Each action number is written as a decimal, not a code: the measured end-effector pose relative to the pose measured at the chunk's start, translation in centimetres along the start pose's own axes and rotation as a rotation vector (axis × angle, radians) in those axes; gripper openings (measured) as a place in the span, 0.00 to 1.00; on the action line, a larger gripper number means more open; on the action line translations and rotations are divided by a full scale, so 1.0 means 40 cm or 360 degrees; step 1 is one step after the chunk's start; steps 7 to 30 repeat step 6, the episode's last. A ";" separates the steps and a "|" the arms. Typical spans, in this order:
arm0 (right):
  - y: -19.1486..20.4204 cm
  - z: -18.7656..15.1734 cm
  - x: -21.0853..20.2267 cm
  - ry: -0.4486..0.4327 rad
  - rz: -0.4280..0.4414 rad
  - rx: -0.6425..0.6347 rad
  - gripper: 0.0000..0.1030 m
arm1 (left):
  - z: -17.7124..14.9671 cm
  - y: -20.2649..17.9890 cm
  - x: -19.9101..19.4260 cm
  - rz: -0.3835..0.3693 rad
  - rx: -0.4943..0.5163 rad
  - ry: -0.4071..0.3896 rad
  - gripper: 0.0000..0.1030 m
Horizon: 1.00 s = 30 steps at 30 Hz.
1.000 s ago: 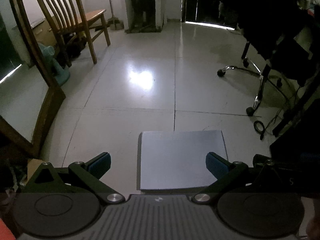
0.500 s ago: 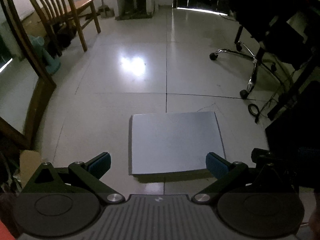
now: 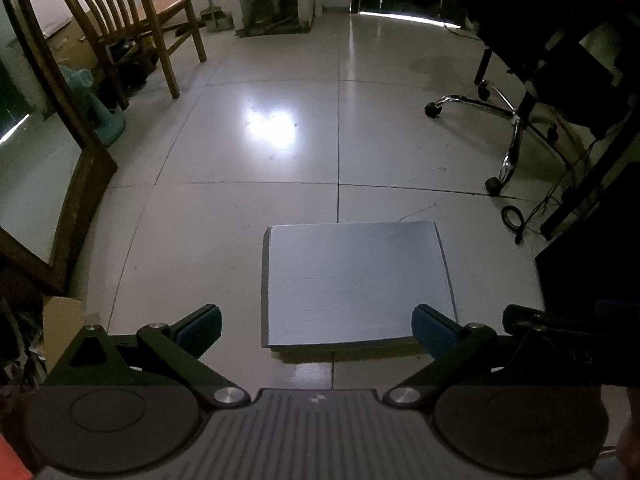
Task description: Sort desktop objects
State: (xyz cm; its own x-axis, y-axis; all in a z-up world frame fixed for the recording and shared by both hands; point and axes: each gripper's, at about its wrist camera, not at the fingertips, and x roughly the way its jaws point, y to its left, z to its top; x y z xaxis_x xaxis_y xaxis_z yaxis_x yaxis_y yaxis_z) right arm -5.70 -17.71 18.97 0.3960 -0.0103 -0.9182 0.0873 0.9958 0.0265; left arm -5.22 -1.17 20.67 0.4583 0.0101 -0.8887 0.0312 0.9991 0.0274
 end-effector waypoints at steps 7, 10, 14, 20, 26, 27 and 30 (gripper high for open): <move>-0.003 0.002 0.004 0.0009 -0.0011 0.0008 1.00 | 0.000 -0.004 -0.003 0.0035 0.0012 -0.0014 1.00; -0.003 0.002 0.004 0.0009 -0.0011 0.0008 1.00 | 0.000 -0.004 -0.003 0.0035 0.0012 -0.0014 1.00; -0.003 0.002 0.004 0.0009 -0.0011 0.0008 1.00 | 0.000 -0.004 -0.003 0.0035 0.0012 -0.0014 1.00; -0.003 0.002 0.004 0.0009 -0.0011 0.0008 1.00 | 0.000 -0.004 -0.003 0.0035 0.0012 -0.0014 1.00; -0.003 0.002 0.004 0.0009 -0.0011 0.0008 1.00 | 0.000 -0.004 -0.003 0.0035 0.0012 -0.0014 1.00; -0.003 0.002 0.004 0.0009 -0.0011 0.0008 1.00 | 0.000 -0.004 -0.003 0.0035 0.0012 -0.0014 1.00; -0.003 0.002 0.004 0.0009 -0.0011 0.0008 1.00 | 0.000 -0.004 -0.003 0.0035 0.0012 -0.0014 1.00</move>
